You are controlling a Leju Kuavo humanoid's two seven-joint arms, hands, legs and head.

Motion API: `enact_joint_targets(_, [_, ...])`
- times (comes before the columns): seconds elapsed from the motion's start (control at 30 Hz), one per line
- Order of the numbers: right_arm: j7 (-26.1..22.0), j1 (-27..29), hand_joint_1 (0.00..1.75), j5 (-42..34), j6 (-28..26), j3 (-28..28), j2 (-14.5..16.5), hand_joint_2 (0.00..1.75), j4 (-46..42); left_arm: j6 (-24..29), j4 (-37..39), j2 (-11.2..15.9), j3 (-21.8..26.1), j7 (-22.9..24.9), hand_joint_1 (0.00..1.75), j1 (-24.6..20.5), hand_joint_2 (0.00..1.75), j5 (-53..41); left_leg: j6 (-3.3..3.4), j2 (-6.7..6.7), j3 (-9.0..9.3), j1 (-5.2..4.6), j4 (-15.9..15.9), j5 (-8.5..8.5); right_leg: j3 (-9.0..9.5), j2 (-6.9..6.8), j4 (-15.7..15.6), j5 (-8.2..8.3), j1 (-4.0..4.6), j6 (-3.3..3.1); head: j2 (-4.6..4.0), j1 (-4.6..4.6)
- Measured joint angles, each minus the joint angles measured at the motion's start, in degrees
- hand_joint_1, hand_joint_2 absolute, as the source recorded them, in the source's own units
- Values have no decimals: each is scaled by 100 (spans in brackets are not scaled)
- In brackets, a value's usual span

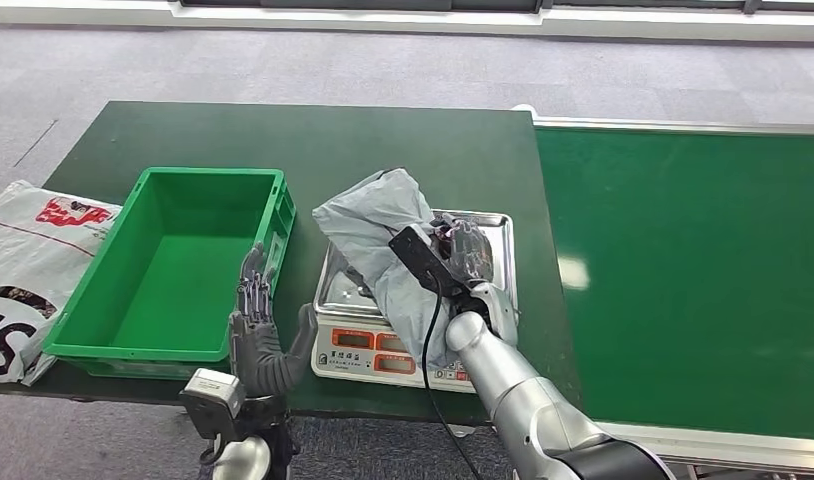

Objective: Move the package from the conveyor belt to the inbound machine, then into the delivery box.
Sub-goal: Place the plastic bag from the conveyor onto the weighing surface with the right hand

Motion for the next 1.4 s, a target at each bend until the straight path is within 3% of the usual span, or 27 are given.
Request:
enact_joint_targets(0.17, [-536, 3, 175, 262, 765, 174, -1, 175, 50, -136, 97, 0, 0, 0, 0, -105, 175, -18, 0, 0, 1, 0, 0, 0, 0, 1, 0, 0, 1, 0, 0, 0])
enact_joint_targets(0.33, [-732, 9, 175, 349, 921, 351, -2, 175, 87, -166, 157, 0, 0, 0, 0, -176, 175, -24, 0, 1, 1, 0, 0, 0, 0, 1, 0, 0, 1, 0, 0, 0])
enact_joint_targets(0.47, [-709, 9, 6, 355, 890, 407, -2, 175, 101, -167, 173, 0, 1, 0, 0, -178, 175, -24, 0, 3, 1, 0, 0, 0, 0, 3, 0, 0, 0, 0, 0, 0])
enact_joint_targets(0.5, [-675, 9, 0, 354, 840, 411, -2, 175, 103, -167, 175, 0, 0, 0, 0, -178, 175, -24, 0, 3, 1, 0, 0, 0, 0, 3, 0, 0, 0, 0, 0, 0])
enact_joint_targets(0.63, [-591, 9, 0, 223, 390, 410, -2, 175, 108, -154, 176, 0, 1, 0, 0, -177, 175, -23, 0, 3, 1, 0, 0, 0, 0, 3, 0, 0, 0, 0, 0, 0])
enact_joint_targets(0.77, [-841, 7, 0, -27, -27, 364, -2, 175, 106, -114, 176, 0, 1, 0, 0, -177, 175, -24, 0, 2, 1, 0, 0, 0, 1, 2, 0, 0, 0, 0, 0, 0])
enact_joint_targets(0.97, [-1107, 7, 0, -201, -217, 281, -2, 175, 102, -105, 176, 0, 1, 0, 0, -176, 175, -4, 0, 2, 1, 0, 0, 0, 1, 2, 0, 0, 1, 0, 0, 0])
enact_joint_targets(1.2, [-1093, 11, 0, -197, -467, 238, -2, 175, 101, -105, 178, 0, 1, 0, 0, -176, 175, -4, 0, 3, 1, 0, 0, 0, 1, 3, 0, 0, 0, 0, 0, 0])
enact_joint_targets(1.4, [-1134, 44, 0, -424, -1158, 110, -2, 175, 14, -37, 184, 0, 1, 0, 0, -176, 175, -27, 0, 2, 1, 0, 0, 0, 1, 2, 0, 0, 0, 0, 0, 0])
